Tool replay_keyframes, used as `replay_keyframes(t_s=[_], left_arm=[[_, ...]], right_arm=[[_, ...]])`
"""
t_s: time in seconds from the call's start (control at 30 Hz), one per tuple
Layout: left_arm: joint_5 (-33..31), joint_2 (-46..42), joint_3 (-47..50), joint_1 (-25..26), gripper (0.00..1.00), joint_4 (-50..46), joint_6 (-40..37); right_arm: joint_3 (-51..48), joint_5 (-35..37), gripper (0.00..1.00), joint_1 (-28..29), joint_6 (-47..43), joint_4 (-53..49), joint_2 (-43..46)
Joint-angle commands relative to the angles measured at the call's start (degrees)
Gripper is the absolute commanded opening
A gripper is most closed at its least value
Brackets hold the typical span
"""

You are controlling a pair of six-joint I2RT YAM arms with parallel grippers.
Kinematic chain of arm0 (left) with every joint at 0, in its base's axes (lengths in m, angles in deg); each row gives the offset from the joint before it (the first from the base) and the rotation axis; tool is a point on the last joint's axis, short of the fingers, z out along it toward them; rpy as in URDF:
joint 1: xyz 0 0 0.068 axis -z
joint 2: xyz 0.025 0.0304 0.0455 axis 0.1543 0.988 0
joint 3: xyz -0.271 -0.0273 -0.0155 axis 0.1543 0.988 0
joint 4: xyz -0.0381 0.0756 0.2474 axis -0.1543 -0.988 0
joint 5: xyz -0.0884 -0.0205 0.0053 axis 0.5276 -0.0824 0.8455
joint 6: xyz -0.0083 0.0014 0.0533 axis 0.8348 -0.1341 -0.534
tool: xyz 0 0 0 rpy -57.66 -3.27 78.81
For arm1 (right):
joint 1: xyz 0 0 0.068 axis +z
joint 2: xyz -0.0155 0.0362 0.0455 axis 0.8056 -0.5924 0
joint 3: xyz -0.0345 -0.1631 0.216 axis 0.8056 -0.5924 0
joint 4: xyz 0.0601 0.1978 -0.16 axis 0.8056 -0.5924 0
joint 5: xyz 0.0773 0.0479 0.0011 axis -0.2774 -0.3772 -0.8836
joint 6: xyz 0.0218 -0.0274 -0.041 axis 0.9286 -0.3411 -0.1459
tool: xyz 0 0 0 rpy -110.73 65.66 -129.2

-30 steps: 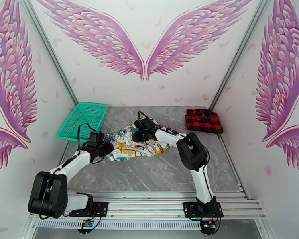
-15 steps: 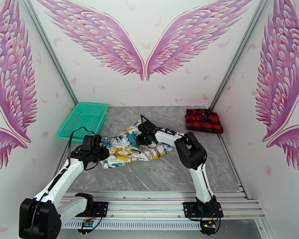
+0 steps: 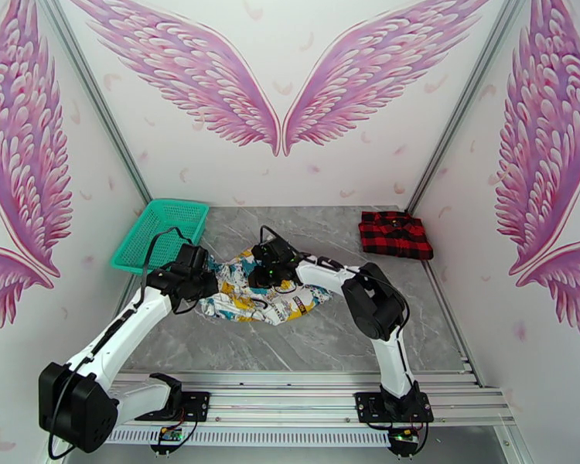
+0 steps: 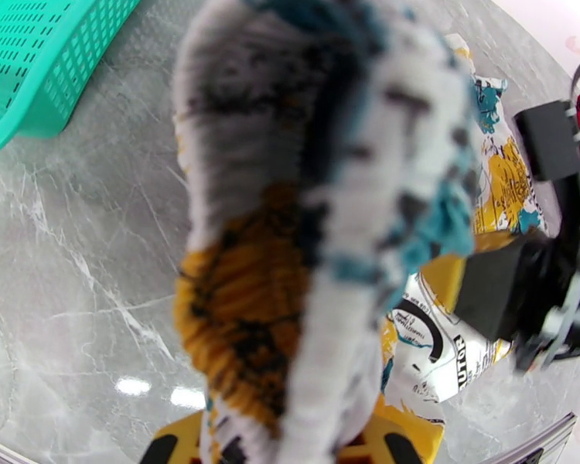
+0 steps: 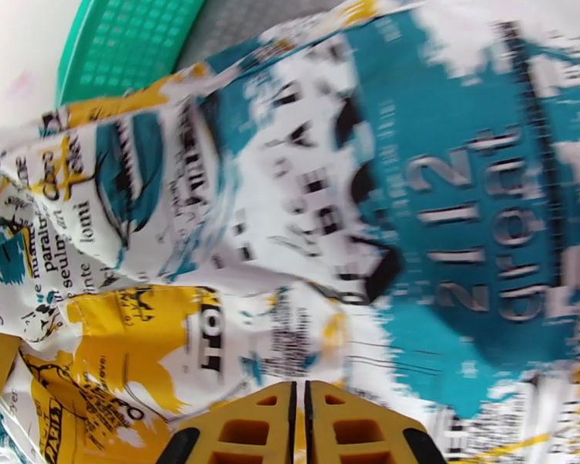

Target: Fold and stack the mixed laundry pile

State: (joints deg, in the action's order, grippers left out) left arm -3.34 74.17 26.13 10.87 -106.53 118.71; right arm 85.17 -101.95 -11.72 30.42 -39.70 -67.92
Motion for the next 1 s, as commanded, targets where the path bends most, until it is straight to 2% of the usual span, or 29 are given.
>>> replay_keyframes(t_s=[0.0, 0.13, 0.23, 0.5, 0.77, 0.97], left_arm=[[-4.71, 0.98, -3.92, 1.87, 0.00, -1.13, 2.60], [-6.44, 2.77, -7.23, 4.60, 0.00, -1.70, 2.75], [-7.03, 4.75, -9.90, 6.46, 0.00, -2.49, 2.62], [-10.13, 11.18, -16.86, 10.53, 0.00, -3.93, 4.86], [-14.09, 18.44, -23.67, 15.62, 0.00, -5.80, 10.57], [-14.87, 25.88, -31.28, 19.11, 0.00, -9.43, 13.19]], right_arm=[[1.89, -1.02, 0.10, 1.09, 3.48, 3.09, -5.00], [3.56, -2.61, 0.09, 1.81, 5.09, 5.34, -7.81], [2.76, -2.08, 0.09, 1.19, 4.01, 4.52, -5.67], [-9.21, 0.89, 0.16, -5.04, 0.05, 3.00, 9.36], [-21.08, 8.50, 0.19, -11.22, -3.63, 0.21, 22.89], [-28.16, 9.15, 0.21, -17.63, -5.26, -0.46, 30.26]])
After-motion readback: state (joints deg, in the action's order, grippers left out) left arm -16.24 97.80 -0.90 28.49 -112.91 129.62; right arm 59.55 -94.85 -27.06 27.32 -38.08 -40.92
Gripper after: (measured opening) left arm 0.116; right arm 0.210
